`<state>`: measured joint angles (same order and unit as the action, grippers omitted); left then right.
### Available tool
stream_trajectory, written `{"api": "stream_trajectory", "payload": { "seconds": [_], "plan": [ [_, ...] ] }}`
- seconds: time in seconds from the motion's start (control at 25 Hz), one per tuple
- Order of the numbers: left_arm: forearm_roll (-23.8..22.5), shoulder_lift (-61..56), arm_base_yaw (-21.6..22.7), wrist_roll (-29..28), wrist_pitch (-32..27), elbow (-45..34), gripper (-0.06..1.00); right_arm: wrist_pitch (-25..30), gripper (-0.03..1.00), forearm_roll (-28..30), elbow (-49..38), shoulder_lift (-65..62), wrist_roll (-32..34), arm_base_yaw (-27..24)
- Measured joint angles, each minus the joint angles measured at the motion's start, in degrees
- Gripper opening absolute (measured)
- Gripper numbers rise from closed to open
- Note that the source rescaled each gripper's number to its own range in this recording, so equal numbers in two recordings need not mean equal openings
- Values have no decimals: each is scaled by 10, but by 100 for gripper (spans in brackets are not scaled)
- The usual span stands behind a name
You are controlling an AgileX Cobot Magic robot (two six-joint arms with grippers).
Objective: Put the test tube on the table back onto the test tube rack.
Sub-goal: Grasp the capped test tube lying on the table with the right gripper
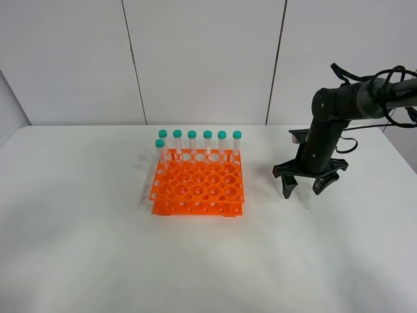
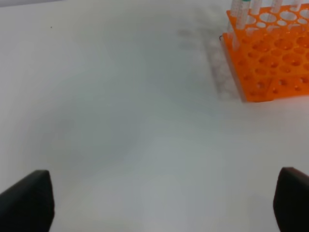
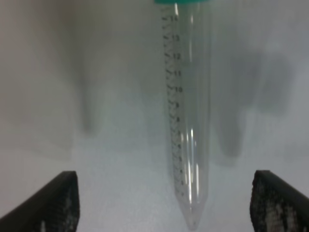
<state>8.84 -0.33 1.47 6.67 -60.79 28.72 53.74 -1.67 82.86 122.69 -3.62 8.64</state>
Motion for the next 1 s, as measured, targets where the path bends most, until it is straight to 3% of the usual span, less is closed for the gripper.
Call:
{"api": "stream_trajectory", "payload": {
  "seconds": [1.0],
  "plan": [
    [0, 0, 0, 0, 0, 0, 100, -12, 100, -3, 0, 0, 0, 0]
  ]
}}
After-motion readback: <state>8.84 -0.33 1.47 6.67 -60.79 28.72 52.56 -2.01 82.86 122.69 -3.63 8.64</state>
